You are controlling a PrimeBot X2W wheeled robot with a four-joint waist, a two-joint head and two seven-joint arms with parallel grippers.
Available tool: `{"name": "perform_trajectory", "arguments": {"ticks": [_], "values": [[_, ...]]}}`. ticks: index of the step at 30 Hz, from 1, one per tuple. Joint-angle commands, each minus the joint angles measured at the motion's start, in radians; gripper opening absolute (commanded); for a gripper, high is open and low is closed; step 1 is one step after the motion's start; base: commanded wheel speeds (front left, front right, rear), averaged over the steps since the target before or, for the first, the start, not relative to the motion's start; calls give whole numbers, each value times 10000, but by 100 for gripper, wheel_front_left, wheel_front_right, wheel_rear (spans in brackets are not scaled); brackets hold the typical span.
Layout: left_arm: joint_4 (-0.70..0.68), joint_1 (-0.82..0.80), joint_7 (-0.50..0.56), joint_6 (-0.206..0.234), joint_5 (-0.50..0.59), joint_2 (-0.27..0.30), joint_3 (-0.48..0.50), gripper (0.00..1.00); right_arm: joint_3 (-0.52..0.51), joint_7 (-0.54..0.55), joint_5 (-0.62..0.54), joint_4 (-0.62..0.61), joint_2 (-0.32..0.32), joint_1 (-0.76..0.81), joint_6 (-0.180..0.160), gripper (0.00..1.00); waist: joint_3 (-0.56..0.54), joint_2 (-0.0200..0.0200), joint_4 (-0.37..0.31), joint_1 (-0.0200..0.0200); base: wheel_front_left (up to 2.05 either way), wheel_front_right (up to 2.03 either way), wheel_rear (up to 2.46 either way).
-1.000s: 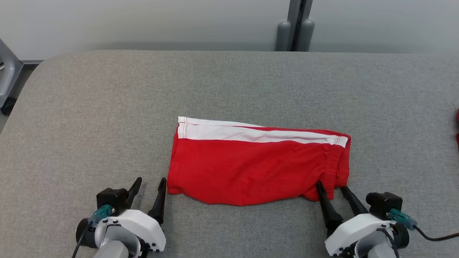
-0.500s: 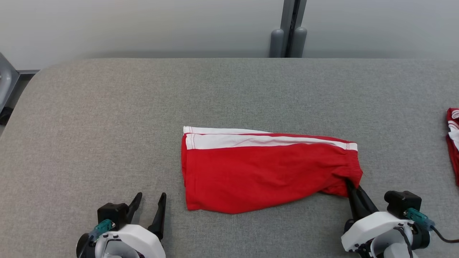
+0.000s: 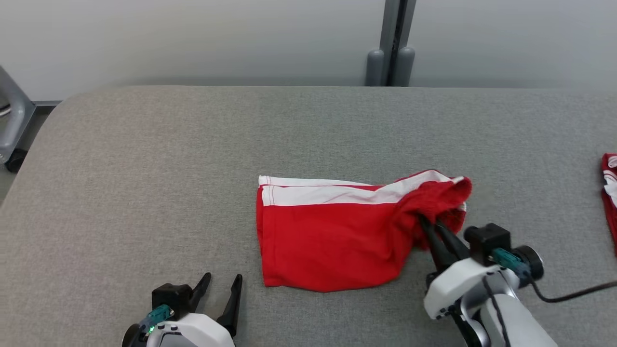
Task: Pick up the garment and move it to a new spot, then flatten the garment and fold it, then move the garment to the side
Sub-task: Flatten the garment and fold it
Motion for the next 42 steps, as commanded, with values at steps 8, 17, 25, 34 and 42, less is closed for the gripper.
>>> {"name": "perform_trajectory", "arguments": {"ticks": [8,17,25,34,42], "values": [[253,-154,-41,-174,87,-190,-88,100,2402,1265,-29,-149,-41,-1170,0,0,-26,0,1341,0,0,0,0],[294,-199,-41,-306,187,-350,-221,100,3752,1771,395,607,-49,-1835,0,0,63,0,3090,0,0,0,0],[85,-30,-41,-222,314,-415,-23,100,3497,1192,767,1157,-84,-2185,-1,100,103,0,3302,0,0,0,0],[-1232,176,-41,103,910,-297,824,100,1822,53,946,1433,-56,-1690,0,100,59,0,1988,0,0,0,0],[-2169,511,-41,202,1606,-193,1503,100,-266,-283,474,1263,-43,-829,0,100,-55,0,1074,0,0,0,0]]}}
